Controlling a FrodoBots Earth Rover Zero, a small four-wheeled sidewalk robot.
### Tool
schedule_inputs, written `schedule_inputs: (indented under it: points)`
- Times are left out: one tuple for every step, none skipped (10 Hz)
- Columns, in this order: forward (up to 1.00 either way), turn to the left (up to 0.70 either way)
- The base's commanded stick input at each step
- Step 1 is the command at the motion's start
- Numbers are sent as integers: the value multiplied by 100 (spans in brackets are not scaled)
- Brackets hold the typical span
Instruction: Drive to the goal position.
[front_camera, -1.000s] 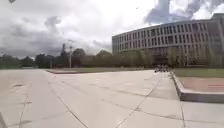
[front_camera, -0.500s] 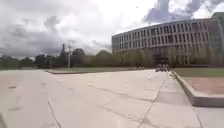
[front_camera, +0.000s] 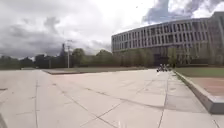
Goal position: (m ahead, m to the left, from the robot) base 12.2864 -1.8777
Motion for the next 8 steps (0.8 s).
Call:
schedule_inputs:
  points:
    - [70, 2]
    - [70, 2]
    - [70, 2]
    - [70, -8]
    - [70, -23]
    - [70, -33]
    - [70, -33]
    - [70, -33]
